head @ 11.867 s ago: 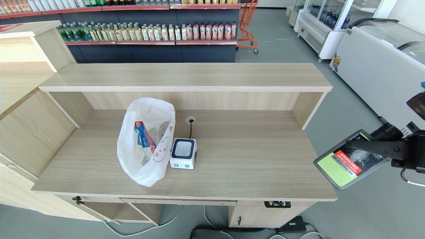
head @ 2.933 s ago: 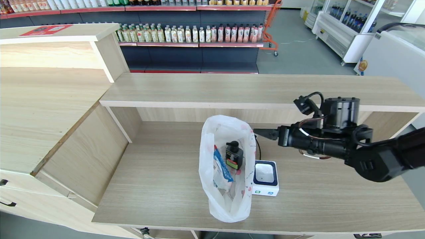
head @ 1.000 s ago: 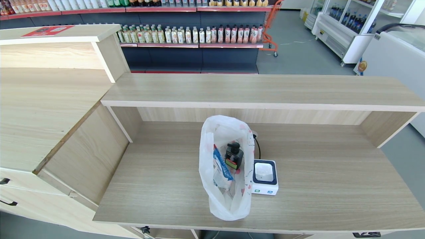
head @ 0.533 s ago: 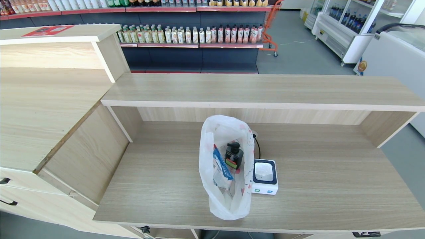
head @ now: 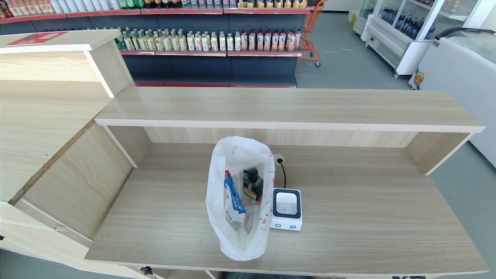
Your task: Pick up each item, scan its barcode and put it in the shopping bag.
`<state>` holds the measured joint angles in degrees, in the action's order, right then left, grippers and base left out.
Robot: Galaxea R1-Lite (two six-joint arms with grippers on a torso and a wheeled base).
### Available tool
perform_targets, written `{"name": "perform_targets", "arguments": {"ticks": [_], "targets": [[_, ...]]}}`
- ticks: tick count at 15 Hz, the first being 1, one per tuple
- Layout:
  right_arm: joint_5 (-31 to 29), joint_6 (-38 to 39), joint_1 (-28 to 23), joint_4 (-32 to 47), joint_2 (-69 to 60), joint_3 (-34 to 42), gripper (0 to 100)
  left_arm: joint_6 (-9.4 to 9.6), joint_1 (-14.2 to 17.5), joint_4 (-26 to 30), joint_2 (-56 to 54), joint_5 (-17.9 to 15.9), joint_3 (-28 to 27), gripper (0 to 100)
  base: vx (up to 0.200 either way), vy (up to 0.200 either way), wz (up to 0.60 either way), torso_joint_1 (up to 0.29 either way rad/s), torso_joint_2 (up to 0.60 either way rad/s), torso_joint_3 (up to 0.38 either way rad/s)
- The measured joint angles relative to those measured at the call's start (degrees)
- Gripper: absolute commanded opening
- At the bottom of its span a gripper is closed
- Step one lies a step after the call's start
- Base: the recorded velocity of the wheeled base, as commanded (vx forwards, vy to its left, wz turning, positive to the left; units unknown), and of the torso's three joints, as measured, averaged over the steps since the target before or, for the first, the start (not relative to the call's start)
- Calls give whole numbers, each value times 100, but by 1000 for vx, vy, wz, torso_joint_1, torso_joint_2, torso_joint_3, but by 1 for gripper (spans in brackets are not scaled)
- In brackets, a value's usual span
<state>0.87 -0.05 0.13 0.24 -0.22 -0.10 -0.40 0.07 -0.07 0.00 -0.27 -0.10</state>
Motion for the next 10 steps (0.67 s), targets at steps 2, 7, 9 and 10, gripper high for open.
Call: {"name": "perform_targets", "arguments": {"ticks": [2, 7, 9, 10], "targets": [[0, 0, 0, 0, 0, 0, 0, -6, 2, 0, 2, 0, 0, 100, 0, 0, 0, 0, 0, 0], [0, -2, 7, 0, 4, 0, 0, -2, -2, -2, 2, -5, 0, 100, 160, 0, 0, 0, 3, 2], [0, -2, 0, 2, 4, 0, 0, -2, 2, 0, 2, -6, 0, 100, 200, 0, 0, 2, -10, 2], [0, -2, -9, 2, 4, 0, 0, -2, -7, 2, 2, -6, 0, 100, 0, 0, 0, 0, 0, 0]]}}
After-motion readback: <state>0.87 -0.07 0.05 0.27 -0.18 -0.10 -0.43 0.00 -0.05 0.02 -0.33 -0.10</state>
